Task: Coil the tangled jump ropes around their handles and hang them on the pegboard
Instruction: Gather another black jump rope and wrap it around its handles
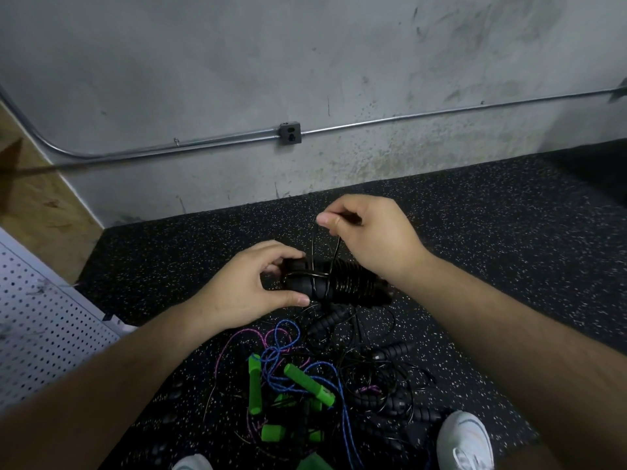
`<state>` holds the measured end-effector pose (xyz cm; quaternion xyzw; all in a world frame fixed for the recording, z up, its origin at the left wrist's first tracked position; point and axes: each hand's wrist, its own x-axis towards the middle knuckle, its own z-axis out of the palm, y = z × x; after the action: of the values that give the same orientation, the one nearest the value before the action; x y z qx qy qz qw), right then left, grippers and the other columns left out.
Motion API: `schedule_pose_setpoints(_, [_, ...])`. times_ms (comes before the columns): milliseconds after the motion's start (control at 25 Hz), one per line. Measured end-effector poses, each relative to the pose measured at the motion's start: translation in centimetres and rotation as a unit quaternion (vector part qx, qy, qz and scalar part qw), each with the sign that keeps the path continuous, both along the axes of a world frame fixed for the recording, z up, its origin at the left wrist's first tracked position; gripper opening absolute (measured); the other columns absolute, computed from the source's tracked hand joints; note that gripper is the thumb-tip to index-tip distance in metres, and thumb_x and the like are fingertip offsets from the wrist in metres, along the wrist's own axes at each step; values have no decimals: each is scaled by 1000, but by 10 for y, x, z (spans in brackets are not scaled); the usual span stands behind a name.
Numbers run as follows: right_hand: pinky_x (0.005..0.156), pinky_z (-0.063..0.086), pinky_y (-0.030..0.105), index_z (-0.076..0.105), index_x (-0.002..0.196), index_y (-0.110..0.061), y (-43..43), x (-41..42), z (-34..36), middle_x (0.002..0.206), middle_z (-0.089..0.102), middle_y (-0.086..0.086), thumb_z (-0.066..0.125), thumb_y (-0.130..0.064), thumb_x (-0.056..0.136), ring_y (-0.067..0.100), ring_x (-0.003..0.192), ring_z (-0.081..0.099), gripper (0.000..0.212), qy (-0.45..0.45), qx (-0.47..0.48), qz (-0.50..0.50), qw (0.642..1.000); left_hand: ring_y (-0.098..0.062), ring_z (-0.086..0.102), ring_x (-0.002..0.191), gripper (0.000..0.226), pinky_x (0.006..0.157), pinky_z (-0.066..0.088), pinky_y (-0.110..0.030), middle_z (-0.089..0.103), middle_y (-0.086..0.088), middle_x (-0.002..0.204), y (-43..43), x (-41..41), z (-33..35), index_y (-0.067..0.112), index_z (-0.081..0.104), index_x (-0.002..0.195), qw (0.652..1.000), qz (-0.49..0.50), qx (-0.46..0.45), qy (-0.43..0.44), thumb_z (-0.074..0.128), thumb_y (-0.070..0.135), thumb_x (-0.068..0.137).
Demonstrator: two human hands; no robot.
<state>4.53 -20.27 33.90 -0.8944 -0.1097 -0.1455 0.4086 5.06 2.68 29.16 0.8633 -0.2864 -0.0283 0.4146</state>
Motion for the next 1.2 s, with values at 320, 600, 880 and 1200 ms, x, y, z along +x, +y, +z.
schedule_pose_setpoints(320, [109, 41, 36, 38, 143, -47, -22, -4, -16, 145, 42, -18, 75, -51, 83, 11, 132, 42, 71, 44, -173, 151, 972, 0, 56, 121, 72, 109, 46, -30, 58, 18, 128, 18, 9, 5, 24, 60, 133, 989, 104, -21, -101, 79, 52, 69])
schedule_pose_setpoints(600, [103, 47, 45, 37, 149, -41, -9, 4, -25, 146, 41, -9, 72, -35, 89, 21, 127, 42, 69, -51, -244, 137, 959, -5, 52, 129, 85, 114, 42, -37, 50, 7, 147, 32, 12, 11, 33, 36, 145, 989, 127, 37, -69, 85, 37, 75])
schedule_pose_setpoints(880, [93, 53, 46, 32, 152, -39, 63, 22, -45, 145, 42, -3, 66, -46, 91, 25, 124, 46, 70, -86, -279, 165, 942, -8, 49, 123, 76, 110, 43, -34, 48, 8, 136, 90, 16, 37, 31, 42, 141, 966, 123, 218, -71, 84, 41, 78])
schedule_pose_setpoints(1200, [97, 50, 46, 20, 155, -33, 207, 21, -121, 142, 38, 4, 65, -53, 90, 28, 125, 47, 82, 34, -283, 261, 922, -15, 52, 119, 64, 107, 44, -40, 47, 5, 128, 206, -34, -55, 23, 49, 135, 952, 238, 189, 44, 81, 15, 81])
